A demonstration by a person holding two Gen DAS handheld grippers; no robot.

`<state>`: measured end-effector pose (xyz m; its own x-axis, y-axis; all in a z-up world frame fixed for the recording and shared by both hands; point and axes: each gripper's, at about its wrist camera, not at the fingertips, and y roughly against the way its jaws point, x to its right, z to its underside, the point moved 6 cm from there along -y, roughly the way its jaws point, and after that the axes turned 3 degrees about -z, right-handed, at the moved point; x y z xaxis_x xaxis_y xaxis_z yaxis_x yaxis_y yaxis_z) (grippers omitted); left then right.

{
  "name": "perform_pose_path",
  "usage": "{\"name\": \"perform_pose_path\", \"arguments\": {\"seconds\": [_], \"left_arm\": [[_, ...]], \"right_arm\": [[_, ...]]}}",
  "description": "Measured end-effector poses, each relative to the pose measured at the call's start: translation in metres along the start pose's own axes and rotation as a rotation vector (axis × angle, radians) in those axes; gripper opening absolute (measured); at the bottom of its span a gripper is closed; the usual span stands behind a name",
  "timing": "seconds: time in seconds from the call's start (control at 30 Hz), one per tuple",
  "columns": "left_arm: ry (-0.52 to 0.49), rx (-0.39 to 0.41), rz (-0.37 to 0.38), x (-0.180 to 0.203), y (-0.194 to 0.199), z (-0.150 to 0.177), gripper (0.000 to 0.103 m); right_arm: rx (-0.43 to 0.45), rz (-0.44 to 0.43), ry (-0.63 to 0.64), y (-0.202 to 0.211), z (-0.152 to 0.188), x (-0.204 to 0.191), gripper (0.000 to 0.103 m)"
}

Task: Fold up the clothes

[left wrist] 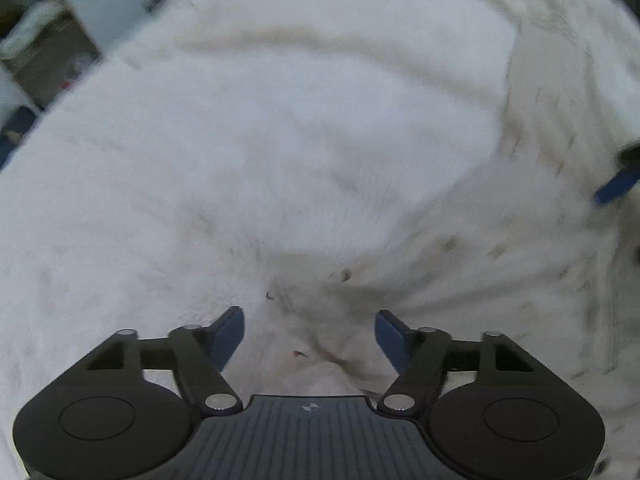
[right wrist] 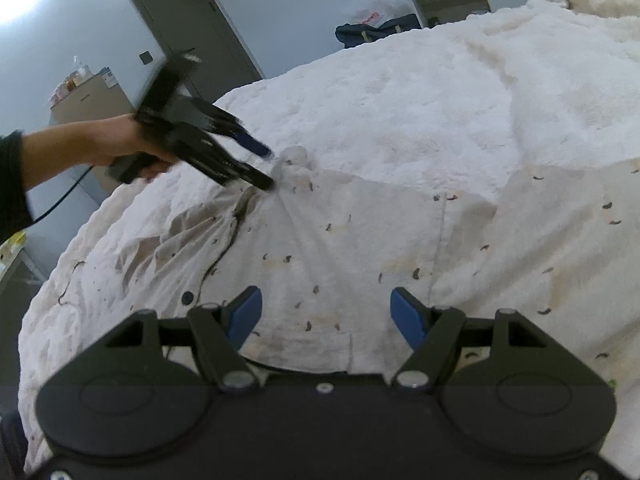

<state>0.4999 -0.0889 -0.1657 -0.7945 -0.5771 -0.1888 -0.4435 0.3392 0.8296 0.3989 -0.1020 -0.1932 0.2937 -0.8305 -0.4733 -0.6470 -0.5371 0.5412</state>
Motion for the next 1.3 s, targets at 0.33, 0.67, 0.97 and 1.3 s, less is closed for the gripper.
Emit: {"name": "perform_pose_path", "arguments": {"seconds": [0.33, 0.67, 0.97, 1.3], "left_arm": [[0.289, 0.22, 0.265, 0.19, 0.166, 0.17, 0.09], [0.688, 0.379, 0.372, 0.281, 0.167, 0.264, 0.102], [0.772, 0.427, 0.352, 0.28, 0.125, 0.258, 0.102], [0.867, 0.53, 0.426, 0.269, 0.132, 0.277, 0.102]], "right_arm": [[-0.284, -0.137, 0.269, -0.003, 0.065, -0.07, 0.072], [-0.517, -0.089, 0.484, 0.068, 0.157, -0.129, 0.071], [-0.27, 0.21, 0.249, 0.119, 0.12, -0.096, 0.076], [-0.199, 0.082, 0.053, 0.124, 0.137, -0.119, 0.06]]}}
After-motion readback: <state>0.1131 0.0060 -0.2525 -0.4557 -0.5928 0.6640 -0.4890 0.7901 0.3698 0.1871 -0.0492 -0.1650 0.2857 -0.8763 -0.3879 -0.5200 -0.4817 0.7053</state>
